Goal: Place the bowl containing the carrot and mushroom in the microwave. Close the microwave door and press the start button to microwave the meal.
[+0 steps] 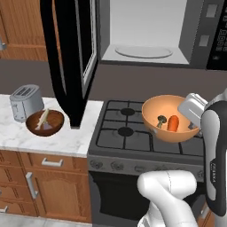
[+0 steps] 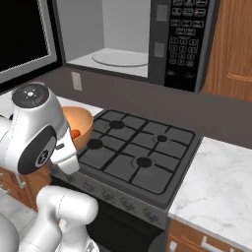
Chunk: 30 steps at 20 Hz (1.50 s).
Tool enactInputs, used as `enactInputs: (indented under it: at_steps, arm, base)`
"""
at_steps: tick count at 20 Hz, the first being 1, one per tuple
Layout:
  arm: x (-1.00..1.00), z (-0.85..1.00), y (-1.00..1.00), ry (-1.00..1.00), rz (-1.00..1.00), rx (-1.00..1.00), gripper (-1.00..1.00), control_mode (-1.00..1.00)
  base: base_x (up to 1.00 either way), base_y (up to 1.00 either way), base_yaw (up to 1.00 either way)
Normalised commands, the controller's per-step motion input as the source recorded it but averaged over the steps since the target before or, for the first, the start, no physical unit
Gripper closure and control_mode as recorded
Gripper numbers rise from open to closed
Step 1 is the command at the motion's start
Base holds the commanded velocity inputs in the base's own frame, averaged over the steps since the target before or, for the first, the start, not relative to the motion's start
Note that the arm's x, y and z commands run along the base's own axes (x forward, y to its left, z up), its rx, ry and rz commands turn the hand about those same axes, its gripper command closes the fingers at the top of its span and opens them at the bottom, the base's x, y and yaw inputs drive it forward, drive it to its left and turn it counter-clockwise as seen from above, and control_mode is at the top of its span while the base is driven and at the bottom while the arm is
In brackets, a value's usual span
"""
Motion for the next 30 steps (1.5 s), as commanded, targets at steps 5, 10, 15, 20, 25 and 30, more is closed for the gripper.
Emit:
enactInputs:
  at_steps: [5,10,15,20,25,30]
  arm:
    - [0.0,0.0,0.02,0.0,0.0,0.0,1.0,-1.0]
    - [0.0,0.0,0.0,0.0,0.0,0.0,1.0,-1.0]
    - [0.0,0.0,0.0,0.0,0.0,0.0,1.0,-1.0]
    - [0.0,0.0,0.0,0.0,0.0,0.0,1.0,-1.0]
    - [0.0,0.05,0.04,-0.05,-0.01,0.0,1.0,-1.0]
    - [0.0,0.37,0.01,-0.09,-0.09,0.0,1.0,-1.0]
  base:
    - [0.07,0.22,-0.08]
    - [0.0,0.0,0.0]
    - [0.0,0.0,0.0]
    - [0.0,0.0,0.0]
    - [0.0,0.0,0.0]
    - [0.0,0.0,0.0]
